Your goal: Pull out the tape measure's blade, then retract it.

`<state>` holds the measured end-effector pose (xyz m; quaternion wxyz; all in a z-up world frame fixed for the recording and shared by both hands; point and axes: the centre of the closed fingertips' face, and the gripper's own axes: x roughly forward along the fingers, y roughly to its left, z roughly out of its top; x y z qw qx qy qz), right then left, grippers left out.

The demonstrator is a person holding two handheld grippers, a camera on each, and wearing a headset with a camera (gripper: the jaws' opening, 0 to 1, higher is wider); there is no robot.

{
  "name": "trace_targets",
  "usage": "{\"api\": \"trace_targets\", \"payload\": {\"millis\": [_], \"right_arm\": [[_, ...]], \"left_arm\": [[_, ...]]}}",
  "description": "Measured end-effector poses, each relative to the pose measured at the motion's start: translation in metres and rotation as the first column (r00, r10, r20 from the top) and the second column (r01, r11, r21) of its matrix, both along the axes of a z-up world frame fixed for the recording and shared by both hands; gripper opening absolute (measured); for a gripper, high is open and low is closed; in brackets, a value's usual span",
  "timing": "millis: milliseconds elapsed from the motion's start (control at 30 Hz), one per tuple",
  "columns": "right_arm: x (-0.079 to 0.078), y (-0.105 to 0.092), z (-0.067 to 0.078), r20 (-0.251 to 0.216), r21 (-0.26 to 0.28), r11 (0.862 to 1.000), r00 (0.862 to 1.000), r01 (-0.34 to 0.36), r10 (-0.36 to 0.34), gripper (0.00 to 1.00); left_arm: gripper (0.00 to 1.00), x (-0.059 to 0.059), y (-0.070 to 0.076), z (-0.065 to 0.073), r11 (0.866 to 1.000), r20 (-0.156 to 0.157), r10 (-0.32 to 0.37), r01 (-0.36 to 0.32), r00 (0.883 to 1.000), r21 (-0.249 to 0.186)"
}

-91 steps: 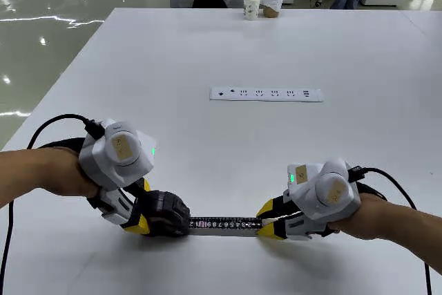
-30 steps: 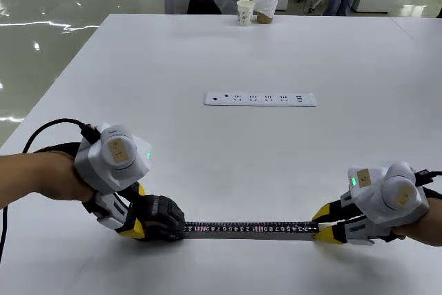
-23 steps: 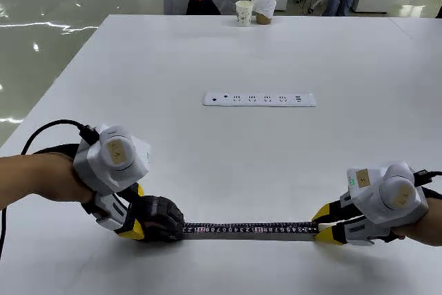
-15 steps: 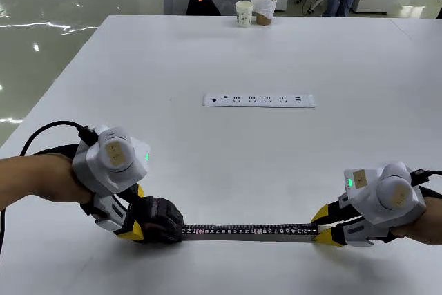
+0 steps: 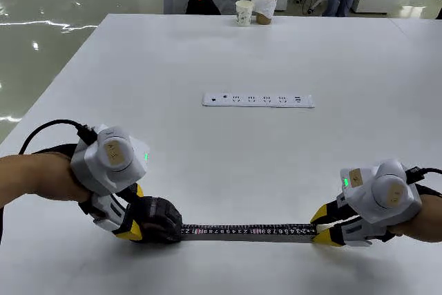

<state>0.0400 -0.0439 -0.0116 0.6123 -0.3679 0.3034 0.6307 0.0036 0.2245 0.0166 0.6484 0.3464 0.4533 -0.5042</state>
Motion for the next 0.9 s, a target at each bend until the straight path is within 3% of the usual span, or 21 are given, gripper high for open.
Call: {"api": "trace_targets", "payload": {"millis": [367,467,900], "right_arm": [[0.001,-0.002,0.000,0.010,-0.006,1.000,1.000,0.011,-0.011,0.15],[0.003,-0.002,0.002,0.015,-0.001,1.000,1.000,0.018,-0.018,0.16],[0.002,-0.005,0.007,-0.005,0.030,0.996,0.996,0.087,-0.087,0.24]], "left_arm": [[0.28,-0.001,0.002,0.000,1.000,-0.004,0.028,-0.028,1.000,0.005],[0.29,-0.003,0.006,-0.002,0.999,-0.007,0.023,-0.022,1.000,0.024],[0.40,-0.006,0.011,0.004,0.995,0.014,0.098,-0.097,0.995,-0.021]]}}
